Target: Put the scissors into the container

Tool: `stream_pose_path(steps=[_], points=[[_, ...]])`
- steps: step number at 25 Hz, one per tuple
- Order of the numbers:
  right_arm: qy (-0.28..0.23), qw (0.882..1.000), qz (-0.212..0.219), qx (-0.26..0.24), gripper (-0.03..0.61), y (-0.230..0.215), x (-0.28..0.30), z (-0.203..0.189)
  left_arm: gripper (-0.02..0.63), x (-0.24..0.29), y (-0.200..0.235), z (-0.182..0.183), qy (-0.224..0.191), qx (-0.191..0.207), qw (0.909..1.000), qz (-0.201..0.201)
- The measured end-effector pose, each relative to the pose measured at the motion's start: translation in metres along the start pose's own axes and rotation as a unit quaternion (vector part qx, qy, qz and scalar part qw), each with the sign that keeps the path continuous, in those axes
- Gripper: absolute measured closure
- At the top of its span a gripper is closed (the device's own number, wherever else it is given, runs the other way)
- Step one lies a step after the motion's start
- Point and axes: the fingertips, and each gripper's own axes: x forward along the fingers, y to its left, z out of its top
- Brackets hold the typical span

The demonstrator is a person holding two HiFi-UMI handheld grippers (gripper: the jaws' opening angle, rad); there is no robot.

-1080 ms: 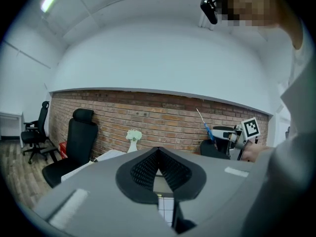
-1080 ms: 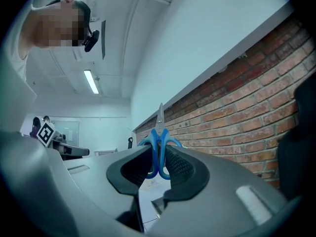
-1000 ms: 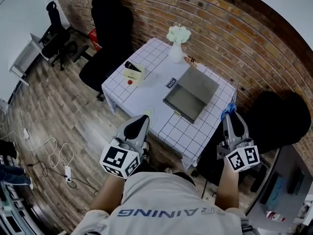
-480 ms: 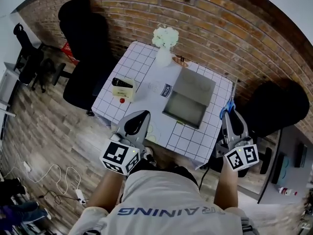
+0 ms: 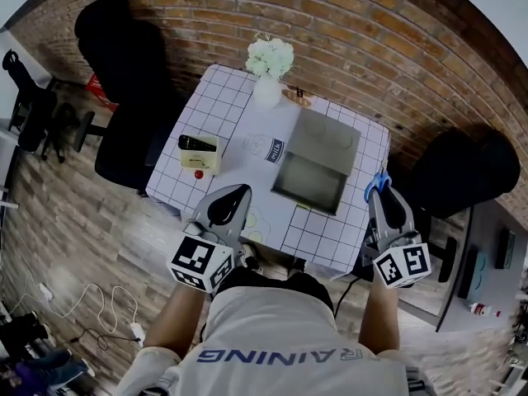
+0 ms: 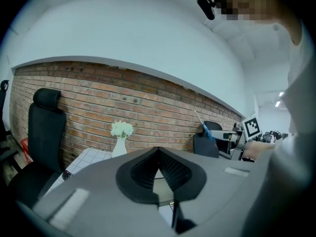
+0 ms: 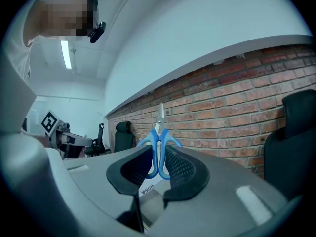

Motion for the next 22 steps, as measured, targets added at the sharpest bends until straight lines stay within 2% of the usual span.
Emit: stream_pose_path(steps=[4,7,14,18,22], points=[[0.028,0.999,0.018,-0.028,0.476,-0.007,0.020,-0.010,0.614,0.008,-0.003,0.004,0.000,-0.004,0.9999,0.014],[0.051,0.998,0.033,-0.029,0.476,-0.011,0.036,-0.026,0.614,0.007,-0.004,0.001,0.006,-0.008,0.9995,0.031],[0.133,0.987,0.069,-0.049,0.476,-0.018,0.079,-0.101,0.614,-0.004,-0.001,-0.011,0.009,-0.021,0.9964,0.082],[0.216,0.967,0.097,-0.088,0.475,-0.013,0.102,-0.163,0.614,-0.012,0.003,-0.016,0.011,-0.032,0.9932,0.112],[0.304,0.933,0.129,-0.143,0.476,-0.006,0.112,-0.228,0.614,-0.018,0.007,-0.024,0.015,-0.040,0.9903,0.132]])
